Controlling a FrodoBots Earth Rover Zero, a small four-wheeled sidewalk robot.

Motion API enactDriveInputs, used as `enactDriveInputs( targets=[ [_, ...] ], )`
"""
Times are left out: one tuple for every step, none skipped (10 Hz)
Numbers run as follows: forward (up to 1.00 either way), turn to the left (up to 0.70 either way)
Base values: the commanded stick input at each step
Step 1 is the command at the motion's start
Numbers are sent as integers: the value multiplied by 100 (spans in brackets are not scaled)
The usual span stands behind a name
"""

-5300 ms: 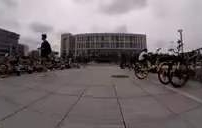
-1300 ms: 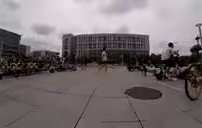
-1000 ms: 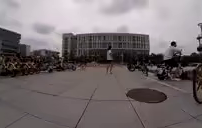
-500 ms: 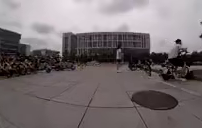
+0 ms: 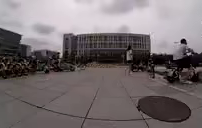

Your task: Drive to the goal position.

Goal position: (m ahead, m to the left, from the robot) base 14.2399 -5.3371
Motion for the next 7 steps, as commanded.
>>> enactDriveInputs(
  targets=[
    [60,1],
    [60,1],
    [60,1],
    [60,1],
    [60,1],
    [60,1],
    [60,1]
  ],
)
